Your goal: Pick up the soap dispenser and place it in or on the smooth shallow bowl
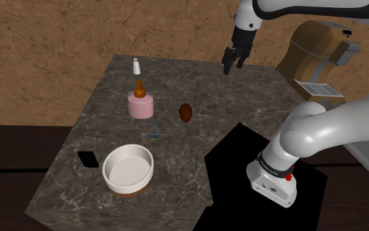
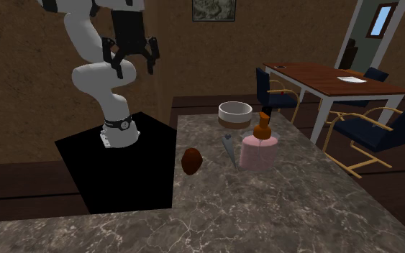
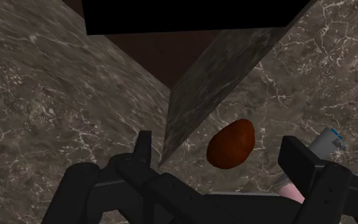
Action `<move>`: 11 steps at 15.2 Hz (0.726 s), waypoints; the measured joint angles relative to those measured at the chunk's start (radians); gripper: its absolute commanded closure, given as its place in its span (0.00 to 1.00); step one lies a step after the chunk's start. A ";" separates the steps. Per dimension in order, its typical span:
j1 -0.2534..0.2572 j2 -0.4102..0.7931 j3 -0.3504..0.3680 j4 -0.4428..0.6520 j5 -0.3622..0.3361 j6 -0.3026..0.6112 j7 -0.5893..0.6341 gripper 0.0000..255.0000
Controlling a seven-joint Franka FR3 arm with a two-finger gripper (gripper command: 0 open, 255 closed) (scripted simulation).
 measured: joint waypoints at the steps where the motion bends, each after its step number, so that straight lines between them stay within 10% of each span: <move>1: 0.000 0.000 0.000 0.000 0.000 0.000 0.000 0.00; 11: 0.084 0.315 0.026 0.085 0.022 0.235 -0.076 0.00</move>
